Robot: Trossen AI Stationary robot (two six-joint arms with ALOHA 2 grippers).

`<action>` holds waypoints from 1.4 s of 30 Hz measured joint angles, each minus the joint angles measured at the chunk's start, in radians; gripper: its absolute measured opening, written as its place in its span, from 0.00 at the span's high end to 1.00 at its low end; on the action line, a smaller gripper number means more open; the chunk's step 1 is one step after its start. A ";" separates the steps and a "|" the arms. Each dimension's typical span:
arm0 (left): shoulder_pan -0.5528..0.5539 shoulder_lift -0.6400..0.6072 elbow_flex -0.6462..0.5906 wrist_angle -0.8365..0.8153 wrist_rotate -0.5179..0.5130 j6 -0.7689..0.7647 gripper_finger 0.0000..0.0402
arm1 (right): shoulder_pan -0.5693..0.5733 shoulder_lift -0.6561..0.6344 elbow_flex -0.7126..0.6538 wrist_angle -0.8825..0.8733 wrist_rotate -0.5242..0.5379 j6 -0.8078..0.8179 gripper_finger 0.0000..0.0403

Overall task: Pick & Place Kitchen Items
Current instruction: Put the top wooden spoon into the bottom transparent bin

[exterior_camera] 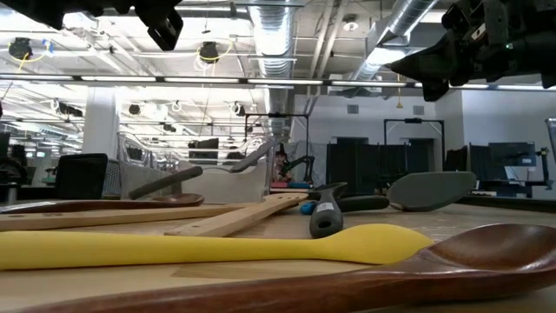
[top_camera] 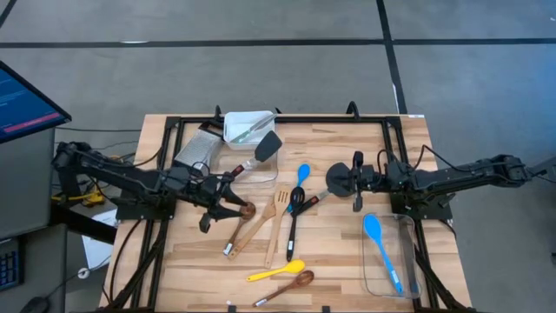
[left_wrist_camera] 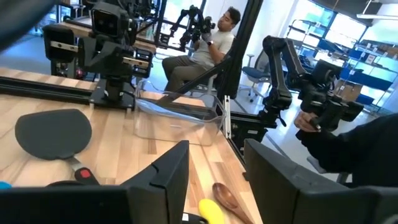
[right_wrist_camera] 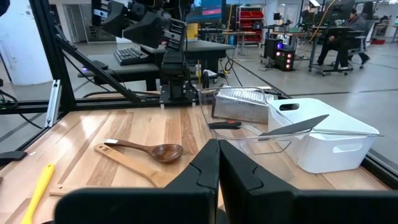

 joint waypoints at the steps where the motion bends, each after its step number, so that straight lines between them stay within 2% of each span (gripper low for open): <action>1: 0.000 0.000 0.000 0.000 0.000 0.015 0.65 | 0.000 0.000 0.000 0.000 0.000 0.000 1.00; 6: 0.000 0.000 0.000 0.008 -0.004 0.160 0.65 | -0.001 0.000 0.000 0.000 -0.001 0.000 1.00; 13: 0.001 0.000 0.000 0.025 -0.053 0.232 0.65 | -0.001 0.000 0.000 0.000 -0.001 0.000 1.00; 39: 0.002 0.000 0.000 0.044 -0.097 0.236 0.65 | -0.037 0.000 0.000 0.000 0.000 0.000 1.00; 42: 0.002 0.000 0.000 0.049 -0.119 0.187 0.65 | -0.037 0.000 0.000 0.000 0.000 0.000 1.00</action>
